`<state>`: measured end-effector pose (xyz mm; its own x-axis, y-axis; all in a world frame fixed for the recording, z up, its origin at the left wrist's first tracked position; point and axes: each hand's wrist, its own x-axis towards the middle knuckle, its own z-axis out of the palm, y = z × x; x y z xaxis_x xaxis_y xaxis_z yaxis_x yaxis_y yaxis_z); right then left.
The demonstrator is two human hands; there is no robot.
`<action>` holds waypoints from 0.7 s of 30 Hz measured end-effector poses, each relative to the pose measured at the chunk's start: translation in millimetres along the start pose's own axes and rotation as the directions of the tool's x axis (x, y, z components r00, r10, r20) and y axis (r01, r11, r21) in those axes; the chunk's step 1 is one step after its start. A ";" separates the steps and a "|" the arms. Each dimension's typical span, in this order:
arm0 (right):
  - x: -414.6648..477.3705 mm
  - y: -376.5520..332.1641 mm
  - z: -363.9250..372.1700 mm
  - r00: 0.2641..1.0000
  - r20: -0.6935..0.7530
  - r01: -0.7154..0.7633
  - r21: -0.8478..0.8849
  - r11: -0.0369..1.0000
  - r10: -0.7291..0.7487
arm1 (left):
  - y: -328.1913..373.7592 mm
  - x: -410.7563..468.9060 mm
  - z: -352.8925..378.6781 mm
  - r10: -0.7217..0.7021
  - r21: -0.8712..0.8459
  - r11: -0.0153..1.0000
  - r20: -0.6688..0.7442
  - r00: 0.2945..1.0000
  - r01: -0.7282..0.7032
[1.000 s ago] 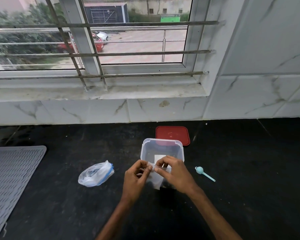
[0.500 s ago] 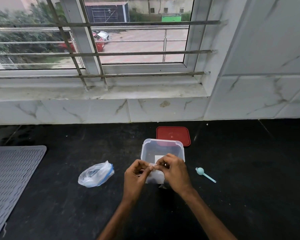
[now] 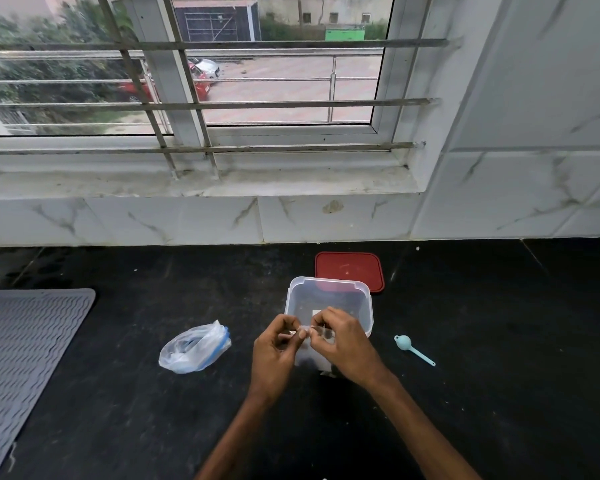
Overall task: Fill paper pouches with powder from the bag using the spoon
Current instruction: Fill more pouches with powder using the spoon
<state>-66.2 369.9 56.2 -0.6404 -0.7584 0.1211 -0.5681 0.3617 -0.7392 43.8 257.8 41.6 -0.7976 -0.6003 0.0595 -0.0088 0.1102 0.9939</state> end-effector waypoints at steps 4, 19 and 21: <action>-1.4 2.7 -0.2 1.000 -0.012 -0.004 0.005 1.000 0.005 | -3.7 -0.8 -1.2 -0.025 -0.021 1.000 -0.050 0.998 0.024; 0.6 3.6 -4.4 0.988 -0.157 0.009 0.014 1.000 -0.007 | 4.7 1.8 1.1 -0.015 0.010 1.000 -0.007 1.000 0.015; -0.5 3.8 -7.8 0.991 -0.126 -0.031 0.104 0.994 0.044 | 4.4 2.4 -0.2 -0.017 0.008 1.000 -0.024 1.000 0.017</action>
<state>-72.2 375.9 58.5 -0.7251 -0.6671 0.1710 -0.4912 0.3270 -0.8074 41.9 256.7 46.2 -0.7827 -0.6208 0.0453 -0.0271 0.1066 0.9939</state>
